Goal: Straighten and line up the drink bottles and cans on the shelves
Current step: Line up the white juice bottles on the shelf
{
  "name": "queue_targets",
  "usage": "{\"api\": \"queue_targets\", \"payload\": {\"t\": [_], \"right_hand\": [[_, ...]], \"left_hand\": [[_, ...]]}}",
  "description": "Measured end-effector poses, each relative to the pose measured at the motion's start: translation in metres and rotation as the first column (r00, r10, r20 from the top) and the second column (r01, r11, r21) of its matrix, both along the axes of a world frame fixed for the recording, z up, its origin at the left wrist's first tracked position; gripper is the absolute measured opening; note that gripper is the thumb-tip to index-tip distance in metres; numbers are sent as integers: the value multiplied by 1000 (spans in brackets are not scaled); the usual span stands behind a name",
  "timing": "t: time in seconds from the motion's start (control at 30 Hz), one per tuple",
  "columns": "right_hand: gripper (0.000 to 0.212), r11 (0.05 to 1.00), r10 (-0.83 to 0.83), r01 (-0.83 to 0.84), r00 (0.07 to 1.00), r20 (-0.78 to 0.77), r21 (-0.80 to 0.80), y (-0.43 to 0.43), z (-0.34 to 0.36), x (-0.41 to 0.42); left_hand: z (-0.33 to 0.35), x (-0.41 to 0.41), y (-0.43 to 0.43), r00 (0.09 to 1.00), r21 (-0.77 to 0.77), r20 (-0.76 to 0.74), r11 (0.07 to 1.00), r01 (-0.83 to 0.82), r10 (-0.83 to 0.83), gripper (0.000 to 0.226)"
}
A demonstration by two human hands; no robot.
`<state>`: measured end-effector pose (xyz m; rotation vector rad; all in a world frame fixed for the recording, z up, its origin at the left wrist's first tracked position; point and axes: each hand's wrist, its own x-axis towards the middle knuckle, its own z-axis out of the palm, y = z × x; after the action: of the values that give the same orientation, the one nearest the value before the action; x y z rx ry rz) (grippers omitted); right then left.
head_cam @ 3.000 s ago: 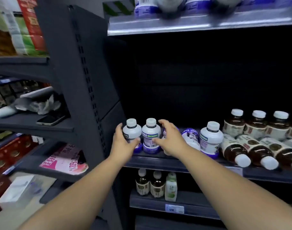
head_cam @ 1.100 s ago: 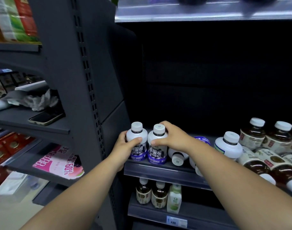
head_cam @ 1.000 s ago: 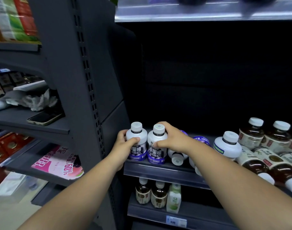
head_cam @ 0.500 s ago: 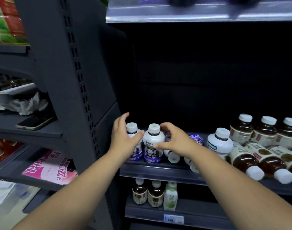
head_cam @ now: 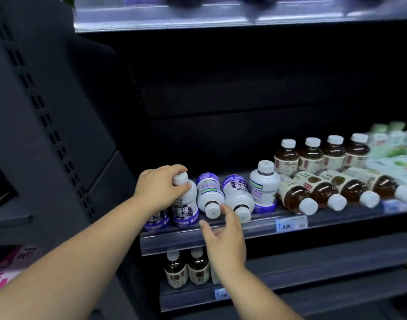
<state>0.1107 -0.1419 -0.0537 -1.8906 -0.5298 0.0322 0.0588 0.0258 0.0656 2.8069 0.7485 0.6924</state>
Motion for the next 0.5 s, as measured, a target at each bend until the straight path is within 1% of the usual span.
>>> {"api": "queue_targets", "payload": {"t": [0.1,0.23,0.37,0.43,0.5], "right_hand": [[63,996,-57,63,994,-96,70,17,-1,-5],[63,982,-138,161,968,-208,97,39,-2,-6],[44,977,-174,194,965,-197,87,44,-6,1],[41,980,-180,190,974,-136,63,39,-3,0],[41,983,-178,180,983,-32,46,30,8,0]], "left_hand": [[-1,-2,-1,1000,12,21,1000,-7,7,42],[0,-4,-2,1000,11,18,1000,-8,8,40],[3,-6,1,1000,-37,-9,999,4,-4,41],[5,-7,2,1000,-64,-16,998,12,-13,41],[6,-8,3,1000,-77,-14,997,17,-18,42]]}}
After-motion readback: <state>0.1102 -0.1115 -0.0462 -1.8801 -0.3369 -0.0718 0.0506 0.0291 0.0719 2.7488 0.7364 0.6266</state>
